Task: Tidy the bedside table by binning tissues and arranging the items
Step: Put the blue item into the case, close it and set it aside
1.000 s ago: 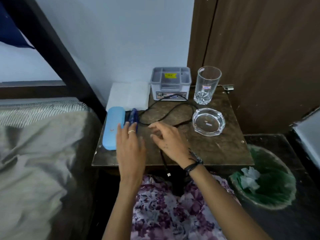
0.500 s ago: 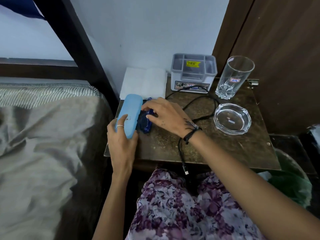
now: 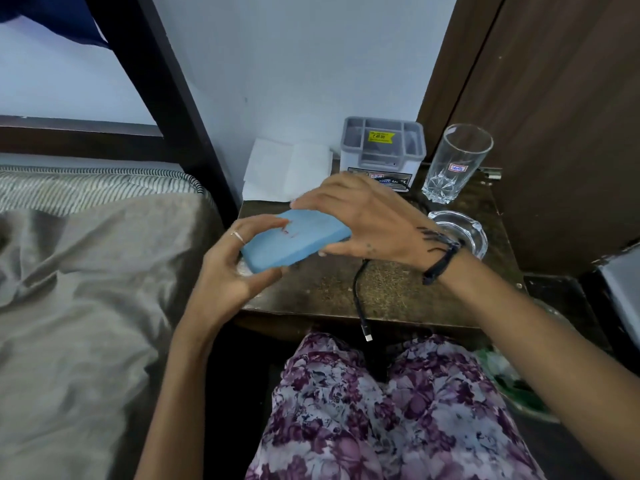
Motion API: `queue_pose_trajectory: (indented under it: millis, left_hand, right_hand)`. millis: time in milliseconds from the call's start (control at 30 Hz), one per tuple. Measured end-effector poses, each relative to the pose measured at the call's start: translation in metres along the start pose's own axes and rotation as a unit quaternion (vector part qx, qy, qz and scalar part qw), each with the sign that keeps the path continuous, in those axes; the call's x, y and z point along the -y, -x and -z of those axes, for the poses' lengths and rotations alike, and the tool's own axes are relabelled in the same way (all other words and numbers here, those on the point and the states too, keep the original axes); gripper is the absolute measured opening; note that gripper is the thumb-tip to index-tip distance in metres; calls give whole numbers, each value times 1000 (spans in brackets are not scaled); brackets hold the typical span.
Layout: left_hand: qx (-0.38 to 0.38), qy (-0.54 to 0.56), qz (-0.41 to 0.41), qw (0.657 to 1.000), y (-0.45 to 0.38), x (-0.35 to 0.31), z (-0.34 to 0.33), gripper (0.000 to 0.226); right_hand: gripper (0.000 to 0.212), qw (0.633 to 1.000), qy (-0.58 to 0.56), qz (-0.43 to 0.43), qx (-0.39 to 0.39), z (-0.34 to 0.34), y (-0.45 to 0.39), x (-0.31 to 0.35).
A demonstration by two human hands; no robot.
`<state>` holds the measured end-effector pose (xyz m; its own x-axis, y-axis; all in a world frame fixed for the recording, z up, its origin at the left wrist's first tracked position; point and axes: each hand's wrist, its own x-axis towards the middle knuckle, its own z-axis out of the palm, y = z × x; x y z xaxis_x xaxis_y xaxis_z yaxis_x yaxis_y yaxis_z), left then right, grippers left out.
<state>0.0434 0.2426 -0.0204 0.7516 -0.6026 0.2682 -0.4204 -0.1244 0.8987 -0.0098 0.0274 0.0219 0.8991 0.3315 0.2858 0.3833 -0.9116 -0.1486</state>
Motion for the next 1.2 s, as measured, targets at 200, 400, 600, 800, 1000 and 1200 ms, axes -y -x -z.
queue_pose_trajectory:
  millis: [200,400,600,800,1000,1200]
  left_hand:
    - [78,57,79,992,0,-4,-75,60]
    - [83,16,137,987,20,17,-128,73]
    - [16,-5,148,989,19,19,-138,89]
    - [-2,-33,153,988,22,22,-140,100]
    - [-4,-37,161,986,22,20,-141,101]
    - [4,-38,145,989,23,17,-139,102]
  right_hand:
    - [59,992,24,-117,50,11,87,-7]
    - [61,973,66,-201,89,-11,142,1]
    - [62,972,90,-190,106,-15,145,-1]
    - [64,964,157,-135,165,-12,138,0]
    - [61,947,188,-111,234,-10,128,-6]
    - [61,945,181,-88,256,1,124,-15]
